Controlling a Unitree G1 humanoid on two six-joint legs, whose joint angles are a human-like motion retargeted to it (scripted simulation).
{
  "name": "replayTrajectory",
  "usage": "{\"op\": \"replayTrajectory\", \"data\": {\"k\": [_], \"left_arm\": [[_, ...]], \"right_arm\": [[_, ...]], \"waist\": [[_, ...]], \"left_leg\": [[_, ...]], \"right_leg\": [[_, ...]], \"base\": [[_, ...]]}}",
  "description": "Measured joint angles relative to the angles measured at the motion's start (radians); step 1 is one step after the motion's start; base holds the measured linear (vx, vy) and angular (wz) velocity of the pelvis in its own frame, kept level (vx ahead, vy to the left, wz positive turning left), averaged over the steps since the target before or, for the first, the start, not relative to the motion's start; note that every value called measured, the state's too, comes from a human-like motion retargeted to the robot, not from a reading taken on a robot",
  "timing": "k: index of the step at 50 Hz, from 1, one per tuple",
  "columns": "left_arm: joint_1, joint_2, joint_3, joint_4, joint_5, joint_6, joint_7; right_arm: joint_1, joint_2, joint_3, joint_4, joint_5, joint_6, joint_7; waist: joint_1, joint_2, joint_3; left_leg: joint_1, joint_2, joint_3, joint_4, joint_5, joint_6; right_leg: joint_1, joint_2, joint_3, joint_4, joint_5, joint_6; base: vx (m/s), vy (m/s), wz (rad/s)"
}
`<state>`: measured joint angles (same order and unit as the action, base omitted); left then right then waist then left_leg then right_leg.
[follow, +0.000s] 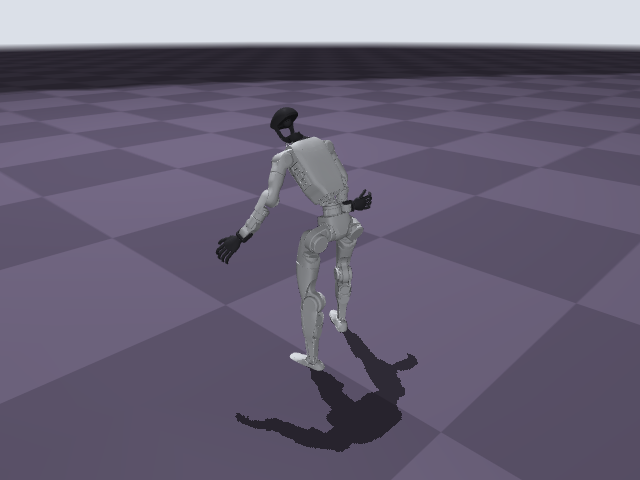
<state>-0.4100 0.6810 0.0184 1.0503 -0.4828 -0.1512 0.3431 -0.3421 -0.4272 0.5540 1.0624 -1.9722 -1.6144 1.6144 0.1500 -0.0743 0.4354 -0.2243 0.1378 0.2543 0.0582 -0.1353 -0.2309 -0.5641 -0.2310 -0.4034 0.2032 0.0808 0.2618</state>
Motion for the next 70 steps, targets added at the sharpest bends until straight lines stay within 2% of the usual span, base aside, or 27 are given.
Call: {"op": "replayTrajectory", "data": {"k": [5, 10, 12, 16, 20, 22, 25, 27, 29, 34, 38, 43, 46, 50, 55, 57, 60, 65, 70], "left_arm": [[0.001, 0.032, 0.082, 0.050, -0.024, 0.027, 0.028], [-0.050, 0.024, 0.067, 0.100, -0.019, 0.056, 0.016], [-0.080, 0.010, 0.025, 0.111, -0.028, 0.055, -0.004], [-0.148, -0.023, -0.125, 0.112, -0.066, 0.030, -0.034], [-0.248, -0.073, -0.276, 0.087, -0.093, 0.004, -0.059], [-0.327, -0.105, -0.358, 0.085, -0.109, 0.005, -0.074], [-0.469, -0.152, -0.460, 0.102, -0.142, 0.030, -0.106], [-0.595, -0.163, -0.514, 0.104, -0.162, 0.042, -0.122], [-0.656, -0.173, -0.560, 0.101, -0.164, 0.051, -0.129], [-0.765, -0.185, -0.663, 0.073, -0.109, 0.047, -0.114], [-0.746, -0.203, -0.671, -0.019, -0.080, 0.025, -0.106], [-0.504, -0.103, -0.656, -0.355, 0.089, -0.035, -0.106], [-0.350, 0.035, -0.624, -0.603, 0.243, -0.067, -0.093], [-0.167, 0.218, -0.515, -0.868, 0.365, -0.092, -0.074], [0.039, 0.391, -0.361, -1.062, 0.396, -0.102, -0.096], [0.119, 0.461, -0.298, -1.125, 0.423, -0.112, -0.140], [0.167, 0.546, -0.227, -1.179, 0.407, -0.117, -0.157], [0.208, 0.688, -0.122, -1.264, 0.427, -0.167, -0.195], [0.235, 0.788, -0.002, -1.289, 0.426, -0.192, -0.213]], "right_arm": [[0.065, -0.021, -0.053, 0.048, 0.000, 0.000, 0.000], [0.074, -0.048, -0.030, 0.086, 0.000, 0.000, 0.000], [0.058, -0.053, 0.018, 0.104, 0.000, 0.000, 0.000], [-0.017, -0.034, 0.172, 0.153, 0.000, 0.000, 0.000], [-0.144, 0.033, 0.340, 0.192, 0.000, 0.000, 0.000], [-0.224, 0.077, 0.444, 0.219, 0.000, 0.000, 0.000], [-0.352, 0.145, 0.578, 0.263, 0.000, 0.000, 0.000], [-0.518, 0.174, 0.618, 0.288, 0.000, 0.000, 0.000], [-0.544, 0.201, 0.667, 0.297, 0.000, 0.000, 0.000], [-0.659, 0.223, 0.729, 0.298, 0.000, 0.000, 0.000], [-0.669, 0.185, 0.744, 0.221, 0.000, 0.000, 0.000], [-0.583, -0.074, 0.835, 0.007, 0.000, 0.000, 0.000], [-0.559, -0.288, 0.843, -0.135, 0.000, 0.000, 0.000], [-0.563, -0.580, 0.841, -0.333, 0.000, 0.000, 0.000], [-0.542, -0.906, 0.842, -0.529, 0.000, 0.000, 0.000], [-0.538, -1.042, 0.846, -0.610, 0.000, 0.000, 0.000], [-0.532, -1.176, 0.846, -0.635, 0.000, 0.000, 0.000], [-0.513, -1.393, 0.846, -0.669, 0.000, 0.000, 0.000], [-0.479, -1.588, 0.839, -0.683, 0.000, 0.000, 0.000]], "waist": [[-0.034, -0.003, 0.002], [-0.069, 0.024, 0.060], [-0.089, 0.023, 0.083], [-0.157, 0.008, 0.085], [-0.204, 0.023, 0.085], [-0.215, 0.033, 0.085], [-0.212, 0.042, 0.085], [-0.193, 0.035, 0.085], [-0.201, 0.029, 0.085], [-0.218, 0.019, 0.085], [-0.205, 0.021, 0.085], [-0.164, 0.031, 0.085], [-0.131, 0.026, 0.085], [-0.100, 0.027, 0.075], [-0.068, 0.036, -0.033], [-0.065, 0.037, -0.086], [-0.023, 0.033, -0.162], [0.042, 0.003, -0.270], [0.095, -0.019, -0.345]], "left_leg": [[0.120, -0.041, -0.039, -0.073, 0.020, 0.021], [0.131, -0.039, -0.082, 0.007, 0.025, 0.048], [0.084, -0.035, -0.081, 0.091, 0.040, 0.040], [-0.119, -0.027, -0.091, 0.276, 0.051, 0.011], [-0.308, 0.016, -0.089, 0.221, 0.018, 0.001], [-0.381, 0.029, -0.065, 0.112, 0.067, 0.000], [-0.466, 0.036, -0.057, -0.043, 0.238, -0.025], [-0.553, 0.040, -0.050, -0.114, 0.336, -0.031], [-0.584, 0.033, -0.040, -0.136, 0.368, -0.031], [-0.654, -0.003, -0.003, -0.145, 0.378, -0.031], [-0.615, -0.010, -0.005, -0.145, 0.365, -0.031], [-0.427, -0.004, -0.013, -0.138, 0.318, -0.021], [-0.312, -0.006, -0.008, -0.104, 0.265, 0.001], [-0.162, -0.008, -0.006, -0.048, 0.181, 0.023], [-0.019, -0.017, -0.023, 0.008, 0.095, 0.045], [-0.002, -0.015, -0.028, 0.120, 0.028, 0.028], [0.064, -0.016, -0.050, 0.079, 0.020, 0.061], [0.141, -0.026, -0.062, 0.048, -0.002, 0.064], [0.192, -0.027, -0.073, 0.007, -0.006, 0.053]], "right_leg": [[0.117, 0.002, 0.021, -0.090, 0.092, 0.000], [0.178, -0.039, -0.007, -0.033, 0.067, 0.000], [0.171, -0.054, -0.017, -0.003, 0.051, 0.000], [0.094, -0.081, -0.039, 0.031, 0.040, 0.000], [-0.026, -0.040, -0.066, 0.023, 0.063, 0.000], [-0.095, -0.015, -0.072, 0.004, 0.085, 0.000], [-0.205, 0.025, -0.064, -0.026, 0.126, 0.000], [-0.317, 0.056, -0.046, -0.073, 0.181, 0.000], [-0.369, 0.057, -0.036, -0.075, 0.207, 0.000], [-0.456, 0.035, -0.008, -0.094, 0.252, 0.000], [-0.417, 0.022, -0.006, -0.086, 0.237, 0.000], [-0.236, 0.013, -0.006, -0.047, 0.175, 0.000], [-0.121, 0.003, 0.004, -0.016, 0.129, 0.000], [0.035, -0.013, 0.018, 0.030, 0.051, 0.000], [0.197, -0.039, 0.016, 0.072, -0.031, 0.000], [0.272, -0.061, 0.003, 0.094, -0.075, 0.000], [0.330, -0.050, -0.006, 0.078, -0.084, 0.000], [0.431, -0.048, -0.036, 0.026, -0.104, 0.000], [0.498, -0.036, -0.066, -0.026, -0.108, 0.000]], "base": [[0.33, -0.10, 0.55], [0.22, -0.12, 0.48], [0.09, -0.22, 0.42], [-0.01, -0.19, 0.52], [-0.15, -0.14, 0.13], [-0.17, -0.02, -0.19], [-0.16, 0.05, -0.57], [-0.18, 0.11, -0.77], [-0.19, 0.12, -0.40], [-0.07, 0.17, -0.08], [0.12, 0.10, 0.01], [0.20, 0.05, -0.08], [0.22, 0.08, -0.10], [0.26, 0.08, -0.03], [0.33, 0.08, 0.18], [0.37, 0.08, 0.38], [0.26, 0.01, 0.07], [0.24, 0.02, 0.18], [0.16, -0.01, 0.17]]}}
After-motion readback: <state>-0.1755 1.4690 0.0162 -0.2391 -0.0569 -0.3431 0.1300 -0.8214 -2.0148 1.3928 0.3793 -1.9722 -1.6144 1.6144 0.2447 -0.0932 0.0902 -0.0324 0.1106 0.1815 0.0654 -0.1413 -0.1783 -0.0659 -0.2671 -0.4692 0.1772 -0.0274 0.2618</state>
